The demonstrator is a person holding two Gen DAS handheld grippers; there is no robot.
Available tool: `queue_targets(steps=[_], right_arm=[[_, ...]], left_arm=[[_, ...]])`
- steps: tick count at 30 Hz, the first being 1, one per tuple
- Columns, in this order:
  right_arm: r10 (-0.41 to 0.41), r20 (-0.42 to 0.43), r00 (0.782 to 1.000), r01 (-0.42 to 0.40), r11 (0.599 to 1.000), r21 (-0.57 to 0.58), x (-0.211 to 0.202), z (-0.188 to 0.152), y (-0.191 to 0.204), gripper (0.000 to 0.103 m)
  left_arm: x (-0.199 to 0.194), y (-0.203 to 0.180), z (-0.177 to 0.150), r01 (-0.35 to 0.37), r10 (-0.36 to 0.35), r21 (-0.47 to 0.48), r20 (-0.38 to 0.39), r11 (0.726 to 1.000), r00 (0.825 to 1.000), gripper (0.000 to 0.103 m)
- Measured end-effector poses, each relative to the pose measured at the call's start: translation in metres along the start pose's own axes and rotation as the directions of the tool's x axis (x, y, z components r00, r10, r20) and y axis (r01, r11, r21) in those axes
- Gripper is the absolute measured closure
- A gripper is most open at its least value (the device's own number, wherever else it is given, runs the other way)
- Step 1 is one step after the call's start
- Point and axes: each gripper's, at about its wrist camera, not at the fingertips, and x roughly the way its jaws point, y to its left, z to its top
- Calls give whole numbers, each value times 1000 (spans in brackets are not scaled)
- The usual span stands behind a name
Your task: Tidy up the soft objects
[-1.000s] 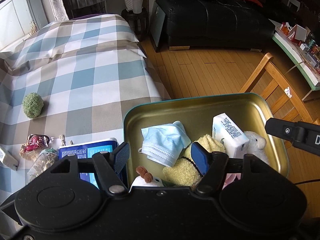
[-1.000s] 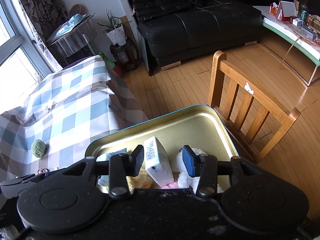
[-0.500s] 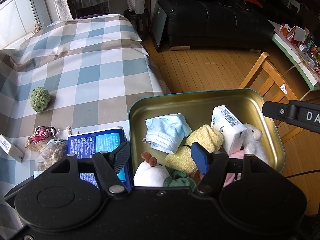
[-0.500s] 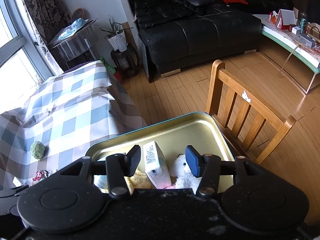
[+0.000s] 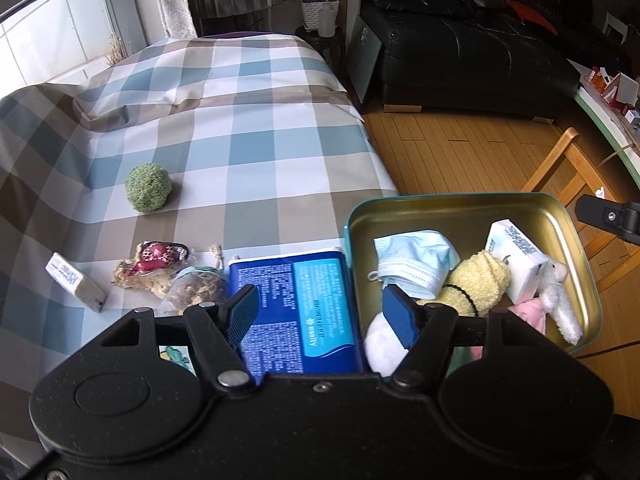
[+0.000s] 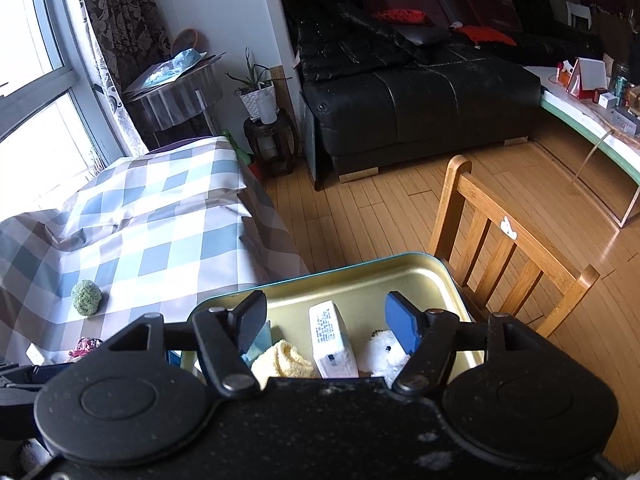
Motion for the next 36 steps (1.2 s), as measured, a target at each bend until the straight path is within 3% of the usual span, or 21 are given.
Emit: queue_targets(steps=[14,17,24,33,36], right_arm=[[-48,168,985,69,990,-121,-22,-20,41,10],[-74,163,984,96,986,-134,-21,-25,47,8],[-57,120,991,77,983,-169,-18,-28,51,8],[-38,113,993,60,979,-195,-20,-27,57,8],[-35,113,993,57,980,-192,-20,-25,57,8]], left_arm=[[6,77,-8,-77,74,-131,-29,988,997,36],[15,82,-8,-80,74,-143,-50,986,996,35],[42,88,-8,-93,75,-164,-116,982,990,35],[65,88,-2,-121,100,-142,-147,983,984,36],[68,90,0,-92,68,-148,-164,985,984,58]])
